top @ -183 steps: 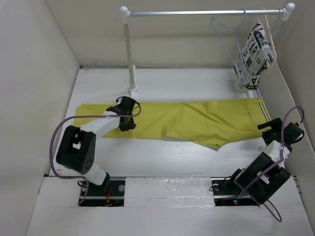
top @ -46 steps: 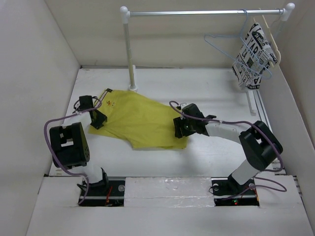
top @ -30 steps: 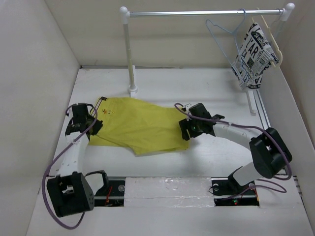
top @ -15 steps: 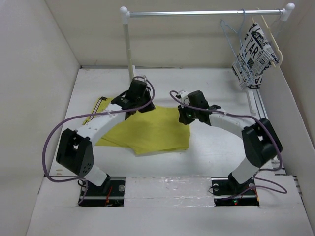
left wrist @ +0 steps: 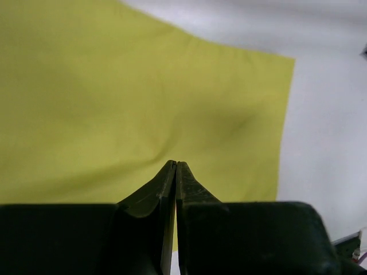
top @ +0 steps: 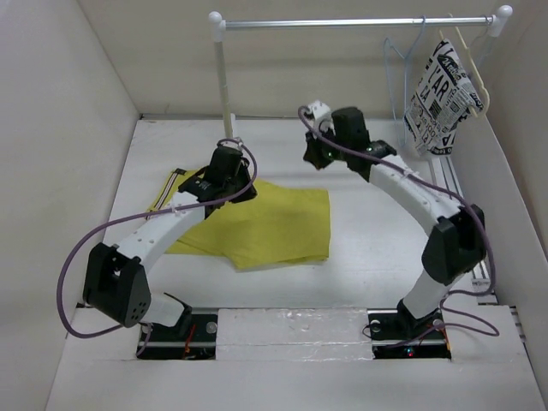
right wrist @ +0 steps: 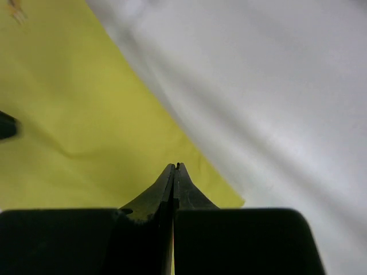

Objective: Place the trousers on the hanger
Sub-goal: Pick up the hanger from the clothesline.

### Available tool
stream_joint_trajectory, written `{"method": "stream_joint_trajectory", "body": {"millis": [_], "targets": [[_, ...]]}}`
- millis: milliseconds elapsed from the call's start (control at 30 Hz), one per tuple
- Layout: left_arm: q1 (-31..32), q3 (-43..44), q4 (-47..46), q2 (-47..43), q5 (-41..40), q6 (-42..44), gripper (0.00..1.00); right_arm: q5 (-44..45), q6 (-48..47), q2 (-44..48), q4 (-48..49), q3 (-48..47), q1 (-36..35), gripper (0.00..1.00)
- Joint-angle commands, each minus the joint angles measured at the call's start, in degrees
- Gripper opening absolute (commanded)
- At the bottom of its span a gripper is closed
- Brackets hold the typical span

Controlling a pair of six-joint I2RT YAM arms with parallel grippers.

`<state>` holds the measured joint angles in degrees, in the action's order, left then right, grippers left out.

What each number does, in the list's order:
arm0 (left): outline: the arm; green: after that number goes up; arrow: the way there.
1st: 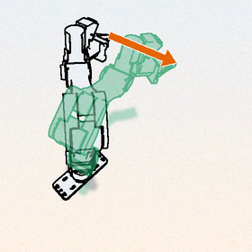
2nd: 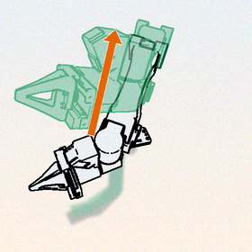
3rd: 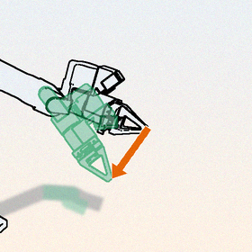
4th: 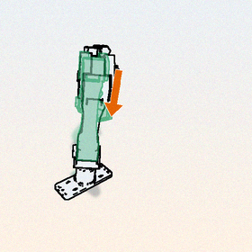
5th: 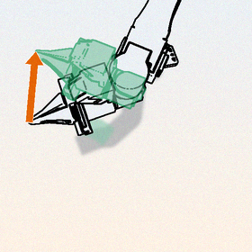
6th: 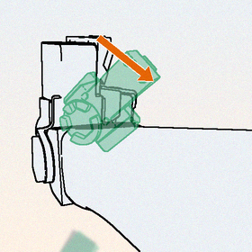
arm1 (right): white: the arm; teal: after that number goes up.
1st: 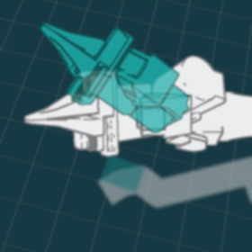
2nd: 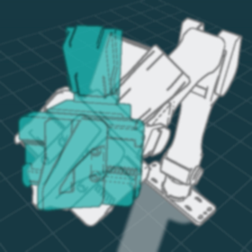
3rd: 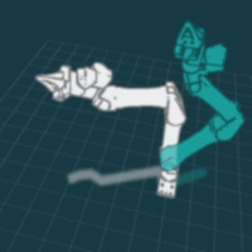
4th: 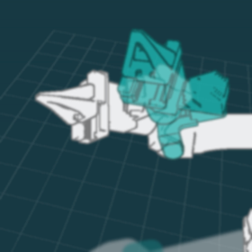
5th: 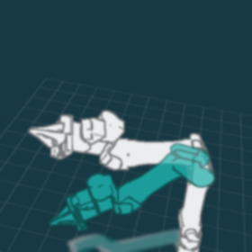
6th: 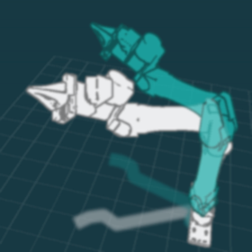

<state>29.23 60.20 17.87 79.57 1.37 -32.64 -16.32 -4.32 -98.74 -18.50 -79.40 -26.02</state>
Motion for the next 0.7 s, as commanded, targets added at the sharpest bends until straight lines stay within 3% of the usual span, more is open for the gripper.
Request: {"method": "stream_joint_trajectory", "body": {"millis": [0,100,200,233,333,367,467,667], "targets": [[0.12,5.88,-1.52,-0.83,1.0,3.37,0.01,3.55,-6.3,8.91,-7.14,-17.65,-1.23,0.0],[0.73,9.65,-1.69,1.72,2.14,4.08,0.02,11.2,-7.02,11.28,-15.04,-31.1,5.68,0.0],[2.75,12.81,-2.14,2.86,1.19,5.65,0.03,14.02,-6.41,11.2,-17.95,-34.76,12.02,0.0],[4.06,14.75,-1.7,3.57,-0.47,6.36,0.04,14.55,-5.97,11.03,-19.1,-37.47,14.05,0.22],[10.04,22.74,0.32,6.91,-7.68,10.49,0.09,18.85,-5.88,10.94,-20.78,-38.64,18.28,0.65],[11.53,24.42,0.85,7.61,-10.48,12.06,0.12,19.39,-5.88,11.02,-21.13,-38.55,18.98,0.69],[17.07,27.95,0.68,9.02,-14.54,14.09,0.25,19.75,-4.74,10.76,-21.49,-35.93,21.53,0.77],[18.67,24.88,-1.61,9.2,-9.2,11.55,0.28,9.74,-1.49,9.79,-14.12,-27.41,23.12,0.75]]}}
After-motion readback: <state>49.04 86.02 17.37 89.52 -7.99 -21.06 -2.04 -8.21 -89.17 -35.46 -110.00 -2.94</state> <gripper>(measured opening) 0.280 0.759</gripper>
